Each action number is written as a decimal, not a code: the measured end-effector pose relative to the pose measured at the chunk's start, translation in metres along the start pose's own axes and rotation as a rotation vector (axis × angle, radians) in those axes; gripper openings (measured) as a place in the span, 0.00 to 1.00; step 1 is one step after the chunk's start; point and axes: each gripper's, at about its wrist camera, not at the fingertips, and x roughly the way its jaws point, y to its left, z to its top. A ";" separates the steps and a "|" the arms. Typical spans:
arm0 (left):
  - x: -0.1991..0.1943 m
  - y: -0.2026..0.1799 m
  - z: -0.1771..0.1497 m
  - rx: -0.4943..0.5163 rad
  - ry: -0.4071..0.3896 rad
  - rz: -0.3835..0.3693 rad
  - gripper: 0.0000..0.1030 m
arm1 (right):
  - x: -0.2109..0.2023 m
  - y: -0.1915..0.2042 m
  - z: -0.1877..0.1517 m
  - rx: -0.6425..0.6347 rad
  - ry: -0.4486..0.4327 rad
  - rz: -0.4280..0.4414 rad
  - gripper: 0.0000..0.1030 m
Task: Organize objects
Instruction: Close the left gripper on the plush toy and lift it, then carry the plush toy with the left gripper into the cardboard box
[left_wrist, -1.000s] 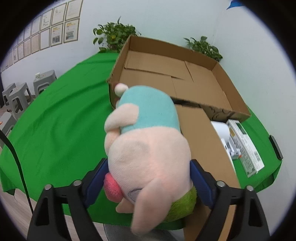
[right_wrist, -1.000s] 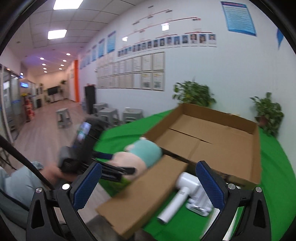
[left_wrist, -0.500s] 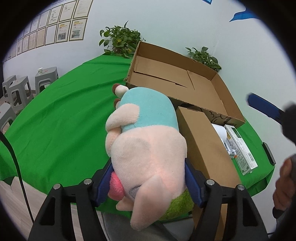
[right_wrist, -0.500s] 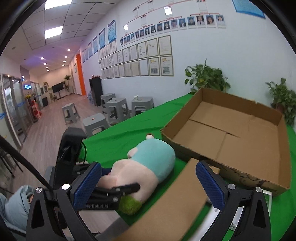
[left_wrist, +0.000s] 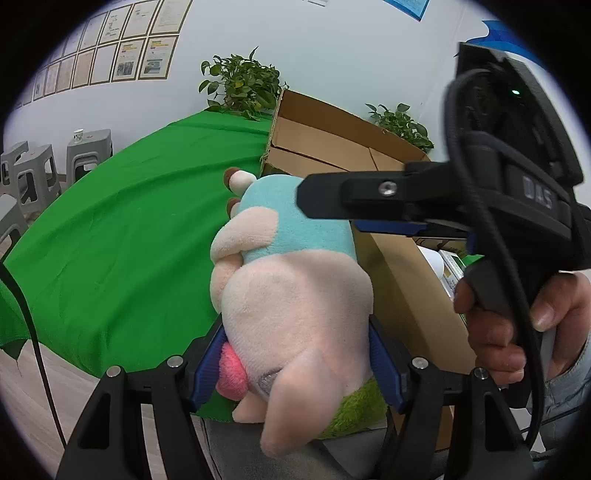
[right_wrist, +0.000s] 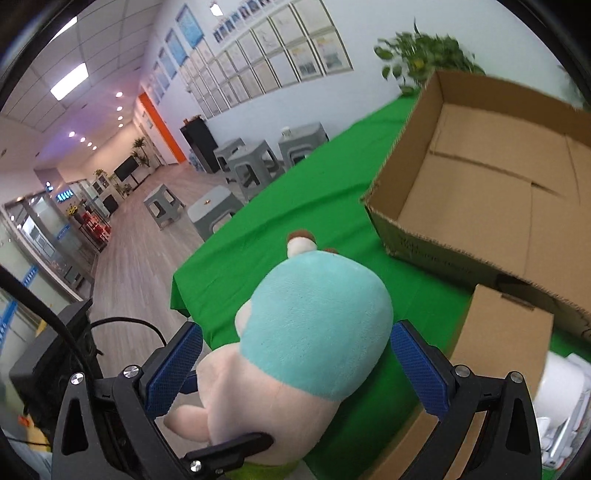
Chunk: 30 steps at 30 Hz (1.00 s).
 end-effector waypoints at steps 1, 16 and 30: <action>0.001 0.000 0.000 0.003 -0.001 -0.001 0.68 | 0.006 -0.001 0.002 0.009 0.016 0.001 1.00; 0.003 -0.029 0.006 0.136 -0.040 0.069 0.62 | 0.044 -0.014 -0.016 0.046 0.078 -0.063 0.92; -0.015 -0.084 0.066 0.312 -0.235 0.113 0.61 | -0.042 -0.021 0.022 0.035 -0.160 -0.032 0.75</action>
